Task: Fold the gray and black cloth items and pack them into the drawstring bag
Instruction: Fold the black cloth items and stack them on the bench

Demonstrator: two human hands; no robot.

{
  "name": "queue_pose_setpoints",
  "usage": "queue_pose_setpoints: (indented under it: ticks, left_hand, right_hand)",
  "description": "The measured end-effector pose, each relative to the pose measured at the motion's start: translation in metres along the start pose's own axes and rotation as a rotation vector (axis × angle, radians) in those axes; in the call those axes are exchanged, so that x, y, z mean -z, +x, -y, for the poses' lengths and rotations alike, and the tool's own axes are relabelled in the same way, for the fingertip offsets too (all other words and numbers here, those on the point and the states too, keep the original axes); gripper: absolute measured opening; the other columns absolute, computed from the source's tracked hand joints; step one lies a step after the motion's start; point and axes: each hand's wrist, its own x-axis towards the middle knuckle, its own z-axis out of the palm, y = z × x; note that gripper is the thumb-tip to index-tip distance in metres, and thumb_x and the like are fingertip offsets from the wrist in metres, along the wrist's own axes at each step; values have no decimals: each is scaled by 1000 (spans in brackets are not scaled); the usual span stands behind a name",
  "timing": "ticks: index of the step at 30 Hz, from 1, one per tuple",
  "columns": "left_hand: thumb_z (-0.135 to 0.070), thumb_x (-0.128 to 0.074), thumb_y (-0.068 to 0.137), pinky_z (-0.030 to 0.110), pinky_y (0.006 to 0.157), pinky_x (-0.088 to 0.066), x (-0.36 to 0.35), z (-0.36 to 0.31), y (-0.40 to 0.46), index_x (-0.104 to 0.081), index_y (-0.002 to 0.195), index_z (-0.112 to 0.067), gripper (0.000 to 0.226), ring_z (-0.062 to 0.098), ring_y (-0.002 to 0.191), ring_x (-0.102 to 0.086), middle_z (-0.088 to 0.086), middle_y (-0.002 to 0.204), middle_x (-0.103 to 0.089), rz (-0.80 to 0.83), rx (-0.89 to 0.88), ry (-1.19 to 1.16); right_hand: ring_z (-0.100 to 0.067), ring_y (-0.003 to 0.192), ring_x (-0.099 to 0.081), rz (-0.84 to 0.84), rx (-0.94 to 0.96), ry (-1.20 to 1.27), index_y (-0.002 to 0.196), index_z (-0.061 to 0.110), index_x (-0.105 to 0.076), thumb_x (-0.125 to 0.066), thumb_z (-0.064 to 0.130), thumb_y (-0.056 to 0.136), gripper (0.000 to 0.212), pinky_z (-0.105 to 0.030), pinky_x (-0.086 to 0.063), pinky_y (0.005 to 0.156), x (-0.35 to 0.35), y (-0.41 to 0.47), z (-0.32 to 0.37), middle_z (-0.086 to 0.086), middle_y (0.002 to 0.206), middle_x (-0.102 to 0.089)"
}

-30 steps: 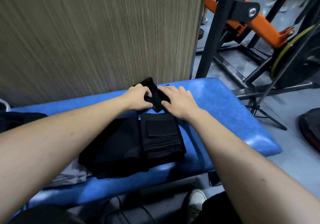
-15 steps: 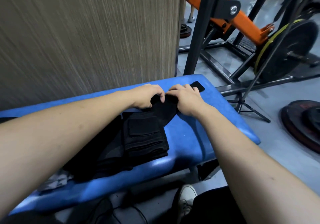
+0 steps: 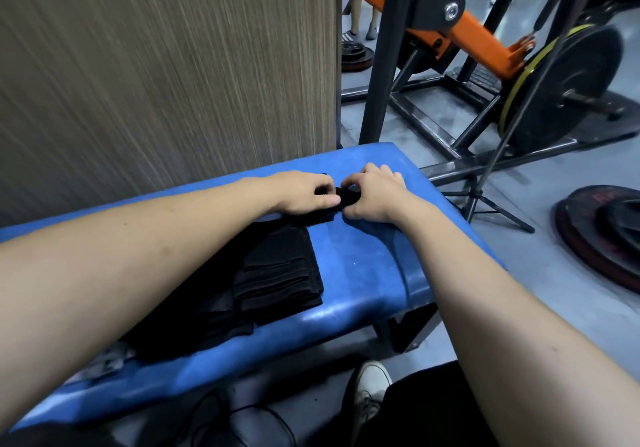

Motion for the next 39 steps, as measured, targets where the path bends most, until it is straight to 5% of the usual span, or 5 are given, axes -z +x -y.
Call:
queue_pose_setpoints:
  ticks: [7, 17, 24, 32, 39]
  left_hand:
    - [-26, -65, 85, 28, 56, -47, 6, -13, 0, -52, 83, -19, 14, 24, 57, -60, 7, 88, -68, -152, 149, -173]
    - [5, -46, 87, 22, 44, -24, 24, -1, -12, -34, 96, -19, 29, 12, 55, -29, 0, 71, -36, -306, 121, -939]
    - [-15, -59, 84, 35, 84, -40, -2, 18, -12, -55, 110, -21, 27, 27, 101, -42, 3, 109, -33, -296, 169, 92]
    - [-64, -64, 73, 38, 77, -51, -2, -26, -6, -44, 101, -16, 59, 27, 93, -56, 5, 102, -44, -83, 286, 117]
    - [-26, -61, 87, 30, 54, -38, 0, -33, -3, -51, 84, -10, 19, 24, 80, -52, 12, 101, -59, -175, 275, 207]
  right_hand:
    - [-24, 107, -40, -35, -10, 66, 119, 30, -61, -73, 38, 73, 49, -32, -27, 84, -3, -3, -2, 1, 110, -44]
    - [-26, 116, -39, -130, -43, 125, 125, 28, -56, -65, 45, 85, 44, -36, -25, 90, -6, -6, -4, -1, 115, -46]
    - [-26, 116, -37, -136, -31, 83, 123, 27, -61, -58, 40, 91, 35, -35, -25, 91, -12, -3, 0, -2, 120, -45]
    - [-25, 118, -37, -108, 4, 48, 130, 26, -58, -64, 43, 85, 48, -39, -29, 96, -14, 3, 11, -2, 124, -45]
    - [-25, 114, -38, -131, 18, 70, 124, 28, -61, -67, 48, 84, 46, -37, -30, 96, -13, 0, 4, 0, 120, -48]
